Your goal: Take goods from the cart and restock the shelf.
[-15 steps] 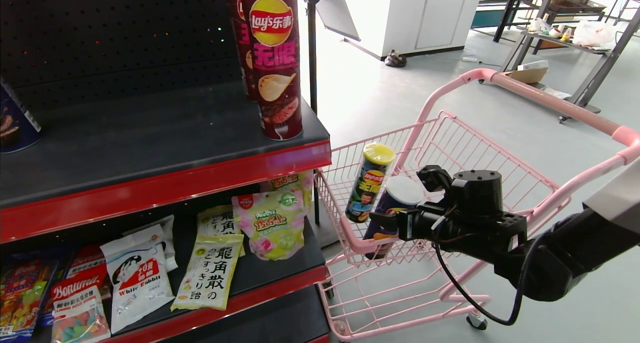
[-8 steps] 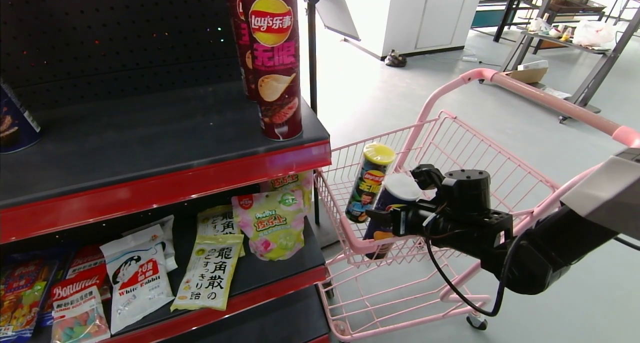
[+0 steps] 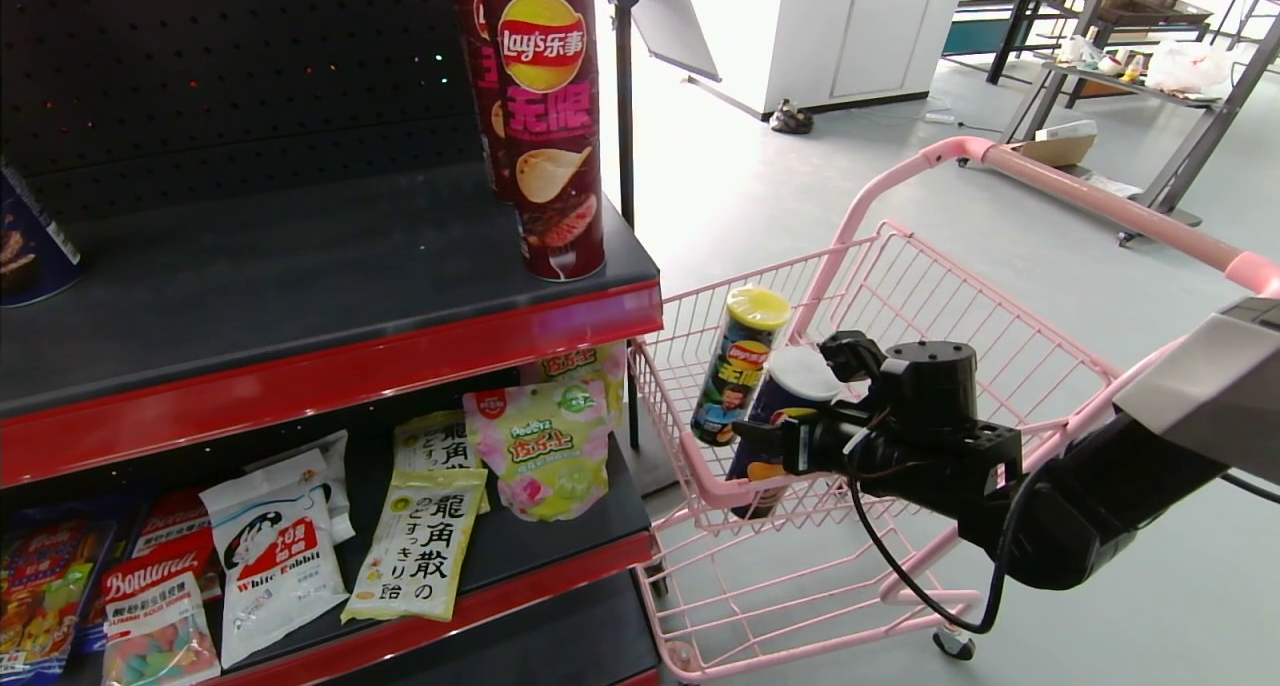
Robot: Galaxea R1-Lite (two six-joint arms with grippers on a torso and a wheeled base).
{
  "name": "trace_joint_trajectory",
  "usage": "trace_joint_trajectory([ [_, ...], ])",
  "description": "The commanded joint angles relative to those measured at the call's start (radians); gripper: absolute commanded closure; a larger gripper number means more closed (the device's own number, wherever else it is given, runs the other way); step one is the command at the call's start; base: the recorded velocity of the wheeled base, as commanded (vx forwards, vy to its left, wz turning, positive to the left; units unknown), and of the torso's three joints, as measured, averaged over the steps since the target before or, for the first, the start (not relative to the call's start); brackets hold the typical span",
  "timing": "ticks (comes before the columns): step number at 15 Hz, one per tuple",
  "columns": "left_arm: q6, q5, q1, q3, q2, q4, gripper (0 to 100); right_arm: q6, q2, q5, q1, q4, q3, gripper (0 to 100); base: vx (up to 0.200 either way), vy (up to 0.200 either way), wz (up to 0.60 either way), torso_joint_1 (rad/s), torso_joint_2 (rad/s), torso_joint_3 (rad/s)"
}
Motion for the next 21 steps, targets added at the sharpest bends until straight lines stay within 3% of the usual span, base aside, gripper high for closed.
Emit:
trace_joint_trajectory([
  [1, 0.0, 0.0, 0.0, 0.001, 0.001, 0.0, 0, 0.009, 0.001, -0.001, 0.0, 0.0, -0.015, 100, 0.0, 0.0, 0.0, 0.0, 0.0, 0.0],
  [12, 0.0, 0.0, 0.0, 0.001, 0.001, 0.0, 0, 0.0, -0.22, -0.08, 0.018, 0.001, 0.048, 100, 0.0, 0.0, 0.0, 0.0, 0.0, 0.0],
  [17, 0.0, 0.0, 0.0, 0.001, 0.001, 0.0, 0, -0.132, -0.344, -0.082, -0.008, 0.013, 0.012, 100, 0.0, 0.0, 0.0, 0.0, 0.0, 0.0],
  [20, 0.0, 0.0, 0.0, 0.001, 0.001, 0.0, 0, -0.204, -0.438, -0.09, -0.025, 0.136, -0.092, 100, 0.0, 0.0, 0.0, 0.0, 0.0, 0.0],
  [21, 0.0, 0.0, 0.0, 0.001, 0.001, 0.0, 0, -0.213, -0.534, -0.103, -0.03, 0.308, -0.167, 100, 0.0, 0.0, 0.0, 0.0, 0.0, 0.0],
])
